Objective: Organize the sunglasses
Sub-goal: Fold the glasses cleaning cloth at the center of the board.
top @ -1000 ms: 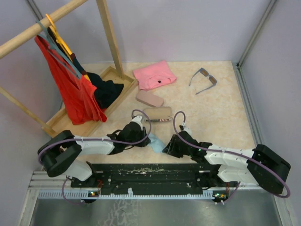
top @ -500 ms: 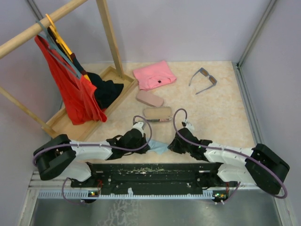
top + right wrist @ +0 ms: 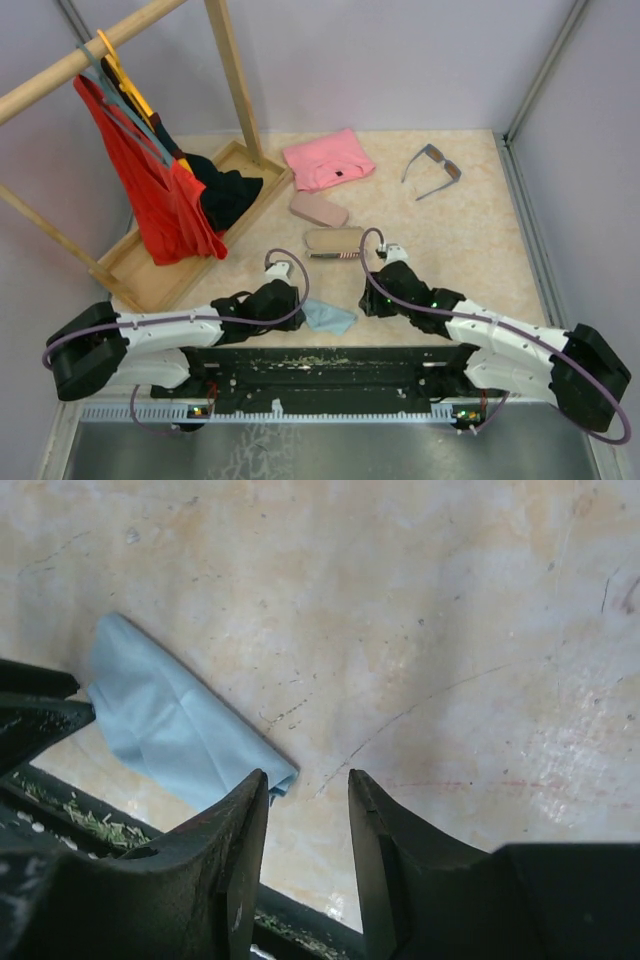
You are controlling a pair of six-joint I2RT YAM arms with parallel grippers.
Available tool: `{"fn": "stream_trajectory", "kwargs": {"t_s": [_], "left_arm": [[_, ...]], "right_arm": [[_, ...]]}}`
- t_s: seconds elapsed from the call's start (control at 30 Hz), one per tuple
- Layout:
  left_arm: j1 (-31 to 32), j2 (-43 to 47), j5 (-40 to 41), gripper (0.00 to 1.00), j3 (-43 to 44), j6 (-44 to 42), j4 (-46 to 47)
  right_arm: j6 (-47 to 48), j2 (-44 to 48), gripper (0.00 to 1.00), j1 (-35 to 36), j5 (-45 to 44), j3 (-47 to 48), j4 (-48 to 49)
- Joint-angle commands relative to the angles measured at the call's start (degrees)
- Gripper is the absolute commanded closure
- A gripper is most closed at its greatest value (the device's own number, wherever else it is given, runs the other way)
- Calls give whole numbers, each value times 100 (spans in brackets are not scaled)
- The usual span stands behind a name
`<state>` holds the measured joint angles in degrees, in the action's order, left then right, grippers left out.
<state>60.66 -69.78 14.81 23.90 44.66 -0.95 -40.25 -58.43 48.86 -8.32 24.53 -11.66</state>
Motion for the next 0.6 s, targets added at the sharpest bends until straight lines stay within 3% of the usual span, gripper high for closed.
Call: {"fn": "stream_trajectory", "kwargs": {"t_s": [0.0,0.23,0.57], "left_arm": [[15,212,567,58,114,84,-906],[7,867,865,65,-108,298,-1194],[7,1457,1025,67,-316,609,-1494]], "right_arm": [[1187,253,60,308,43,580,-340],[1834,-843,59,1624,-322,1295,-744],[1361,-2368,62,2392,-1099,2258,-1329]]}}
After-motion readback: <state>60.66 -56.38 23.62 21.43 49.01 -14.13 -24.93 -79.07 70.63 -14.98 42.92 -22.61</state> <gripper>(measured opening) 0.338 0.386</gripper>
